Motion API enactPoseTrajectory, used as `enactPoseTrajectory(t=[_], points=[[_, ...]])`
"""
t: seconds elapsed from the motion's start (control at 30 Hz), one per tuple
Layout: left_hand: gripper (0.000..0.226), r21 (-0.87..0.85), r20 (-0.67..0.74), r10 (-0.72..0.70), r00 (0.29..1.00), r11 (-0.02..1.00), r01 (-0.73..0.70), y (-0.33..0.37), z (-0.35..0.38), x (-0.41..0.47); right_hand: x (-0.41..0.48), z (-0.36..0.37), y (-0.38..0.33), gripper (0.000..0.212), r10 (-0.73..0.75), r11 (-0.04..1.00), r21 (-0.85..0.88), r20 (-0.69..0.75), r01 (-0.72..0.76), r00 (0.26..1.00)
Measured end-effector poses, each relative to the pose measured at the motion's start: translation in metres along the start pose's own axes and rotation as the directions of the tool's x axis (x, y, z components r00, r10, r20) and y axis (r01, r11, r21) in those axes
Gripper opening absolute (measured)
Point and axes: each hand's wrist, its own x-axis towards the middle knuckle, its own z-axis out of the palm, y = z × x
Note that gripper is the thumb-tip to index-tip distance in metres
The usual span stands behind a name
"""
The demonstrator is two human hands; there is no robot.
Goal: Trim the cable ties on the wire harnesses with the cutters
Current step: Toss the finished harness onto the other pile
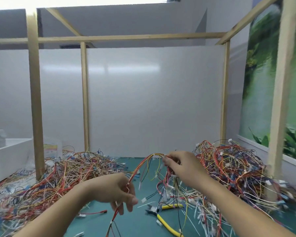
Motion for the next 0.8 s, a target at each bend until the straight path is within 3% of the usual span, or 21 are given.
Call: enactPoseTrajectory(t=[0.17, 0.27, 0.4, 0.5, 0.6, 0.73, 0.8], points=[[0.028, -0.242, -0.103, 0.034, 0.994, 0.969, -0.058, -0.004, -0.013, -0.013, -0.001, -0.003, 0.003, 0.033, 0.055, 0.998, -0.030, -0.055, -0.056, 0.997], [0.023, -0.334, -0.159, 0.090, 0.983, 0.932, -0.139, 0.002, -0.021, -0.020, -0.002, -0.002, 0.004, 0.027, 0.105, 0.993, 0.064, -0.058, -0.101, 0.993], [0.025, -0.373, -0.350, 0.115, 0.930, 0.893, -0.251, 0.021, -0.022, -0.013, -0.001, 0.004, -0.004, 0.020, 0.144, 0.965, 0.231, -0.063, -0.127, 0.988], [0.022, -0.418, -0.504, 0.095, 0.859, 0.843, -0.338, 0.036, -0.020, 0.000, 0.002, 0.010, -0.013, 0.015, 0.154, 0.937, 0.323, -0.032, -0.136, 0.988], [0.025, -0.470, -0.671, 0.046, 0.740, 0.746, -0.472, 0.052, -0.025, 0.011, 0.004, 0.013, -0.022, 0.012, 0.159, 0.885, 0.439, 0.032, -0.156, 0.987], [0.025, -0.462, -0.774, -0.023, 0.632, 0.704, -0.540, 0.075, -0.028, 0.028, 0.005, 0.014, -0.036, 0.040, 0.147, 0.743, 0.631, 0.174, -0.225, 0.974], [0.022, -0.476, -0.788, -0.040, 0.615, 0.674, -0.566, 0.086, -0.026, 0.035, 0.004, 0.013, -0.042, 0.046, 0.119, 0.712, 0.663, 0.212, -0.232, 0.970]])
